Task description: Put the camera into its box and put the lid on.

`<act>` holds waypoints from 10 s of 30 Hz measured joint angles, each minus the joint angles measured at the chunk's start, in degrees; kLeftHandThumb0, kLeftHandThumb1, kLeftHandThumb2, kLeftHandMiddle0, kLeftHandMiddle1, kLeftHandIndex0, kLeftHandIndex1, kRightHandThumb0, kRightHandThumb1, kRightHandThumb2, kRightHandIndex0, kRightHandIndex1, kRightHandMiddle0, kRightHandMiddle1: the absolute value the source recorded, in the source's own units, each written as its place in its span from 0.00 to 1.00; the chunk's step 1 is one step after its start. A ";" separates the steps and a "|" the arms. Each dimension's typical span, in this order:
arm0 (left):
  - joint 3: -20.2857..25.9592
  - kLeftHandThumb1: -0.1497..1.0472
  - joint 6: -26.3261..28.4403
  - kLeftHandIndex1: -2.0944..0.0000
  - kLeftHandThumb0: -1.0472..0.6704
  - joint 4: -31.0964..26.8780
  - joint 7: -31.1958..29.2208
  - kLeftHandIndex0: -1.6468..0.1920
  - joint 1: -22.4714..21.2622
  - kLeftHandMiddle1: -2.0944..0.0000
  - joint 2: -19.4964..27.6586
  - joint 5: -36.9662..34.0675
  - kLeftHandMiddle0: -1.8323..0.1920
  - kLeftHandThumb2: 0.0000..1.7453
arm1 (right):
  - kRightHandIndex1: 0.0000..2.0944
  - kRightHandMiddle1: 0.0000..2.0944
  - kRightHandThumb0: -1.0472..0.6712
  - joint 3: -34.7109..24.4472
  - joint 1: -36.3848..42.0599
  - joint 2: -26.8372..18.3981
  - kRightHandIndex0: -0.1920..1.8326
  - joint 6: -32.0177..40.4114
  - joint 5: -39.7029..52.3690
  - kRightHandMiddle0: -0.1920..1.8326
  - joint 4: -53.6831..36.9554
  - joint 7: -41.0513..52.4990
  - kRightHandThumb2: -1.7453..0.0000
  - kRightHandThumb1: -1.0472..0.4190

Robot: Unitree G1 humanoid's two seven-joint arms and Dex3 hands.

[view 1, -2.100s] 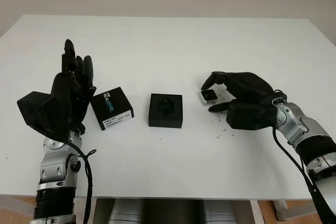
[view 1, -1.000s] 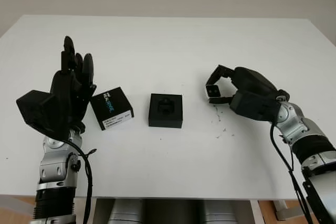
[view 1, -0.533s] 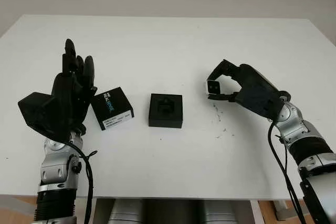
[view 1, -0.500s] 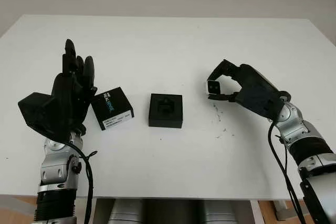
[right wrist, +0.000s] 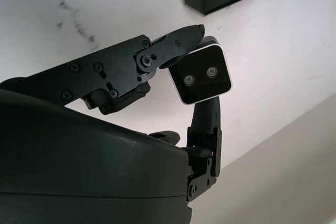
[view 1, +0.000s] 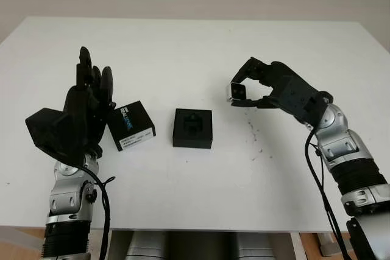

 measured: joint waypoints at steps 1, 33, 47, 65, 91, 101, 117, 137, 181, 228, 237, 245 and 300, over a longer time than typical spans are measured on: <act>-0.05 1.00 0.03 0.98 0.17 0.00 0.02 1.00 -0.04 0.98 -0.13 -0.02 1.00 0.27 | 0.02 0.91 0.37 0.00 0.31 0.36 0.26 1.48 0.21 0.21 -1.76 0.58 0.97 0.04; -0.92 1.00 1.81 0.99 0.17 -1.54 1.62 1.00 -0.10 0.98 -1.17 0.33 1.00 0.28 | 0.03 0.93 0.38 3.55 7.24 8.42 0.27 20.14 -1.85 0.20 -20.18 1.32 0.97 0.04; -1.14 1.00 3.14 0.99 0.18 -2.57 2.22 1.00 -0.12 0.98 -1.77 0.16 1.00 0.28 | 0.02 0.93 0.38 5.34 7.46 9.86 0.26 20.71 -2.94 0.20 -20.17 0.90 0.97 0.03; -1.16 1.00 4.34 0.99 0.17 -4.05 2.33 1.00 -0.11 0.99 -2.34 -0.24 1.00 0.27 | 0.02 0.94 0.39 5.34 10.00 13.36 0.26 22.56 -3.11 0.17 -20.36 -3.21 0.97 0.02; -1.16 1.00 4.76 0.99 0.18 -5.49 2.75 1.00 -0.05 0.99 -2.89 -0.70 1.00 0.26 | 0.03 0.91 0.39 5.60 11.87 13.07 0.26 20.22 -5.44 0.19 -19.48 -3.75 0.97 0.03; -1.15 1.00 4.74 0.99 0.17 -5.60 3.16 1.00 -0.02 0.99 -3.05 -0.70 1.00 0.26 | 0.03 0.91 0.39 5.89 11.00 13.05 0.27 18.86 -6.70 0.19 -17.41 -3.01 0.97 0.03; -1.18 1.00 4.73 1.00 0.18 -5.60 3.24 1.00 -0.02 0.99 -3.28 -0.71 1.00 0.26 | 0.03 0.89 0.39 6.86 10.63 13.07 0.27 17.16 -8.43 0.19 -16.08 -3.32 0.97 0.02; -1.24 1.00 4.55 0.99 0.19 -7.63 3.47 1.00 0.47 0.98 -3.53 -0.81 1.00 0.26 | 0.02 0.52 0.29 10.12 9.78 9.30 0.19 16.17 -13.81 0.13 -17.86 0.56 0.97 0.04; -2.60 0.95 4.14 0.90 0.18 -11.22 -2.34 0.80 6.11 0.97 11.91 17.56 0.81 0.03 | 0.03 0.67 0.34 -12.02 6.22 9.33 0.19 18.20 8.38 0.01 -24.02 -5.41 0.97 0.02; -17.64 0.89 -8.96 0.95 0.21 12.18 -15.00 0.83 -1.67 0.98 26.93 29.00 0.98 0.02 | 0.03 0.65 0.37 -13.29 5.44 7.43 0.19 24.07 8.35 0.05 -25.82 -8.52 0.94 0.00; -15.30 0.86 -14.91 0.86 0.47 15.07 -14.92 0.67 -1.68 0.88 24.05 21.50 0.76 0.03 | 0.03 0.66 0.37 -13.24 5.58 7.43 0.19 25.47 8.33 0.04 -25.85 -8.49 0.94 0.00; -15.33 0.87 -27.33 0.45 0.46 20.97 -2.48 0.72 -1.89 0.38 22.97 27.68 0.69 0.03 | 0.03 0.65 0.37 -12.98 6.04 7.44 0.19 27.08 8.52 0.05 -26.85 -8.41 0.94 0.00; -10.38 0.94 -0.14 0.37 0.49 -0.73 -22.77 0.71 -6.32 0.31 21.01 8.50 0.67 0.03 | 0.04 0.65 0.32 -14.00 7.43 8.15 0.22 22.86 14.94 0.03 -26.40 -7.82 0.92 0.00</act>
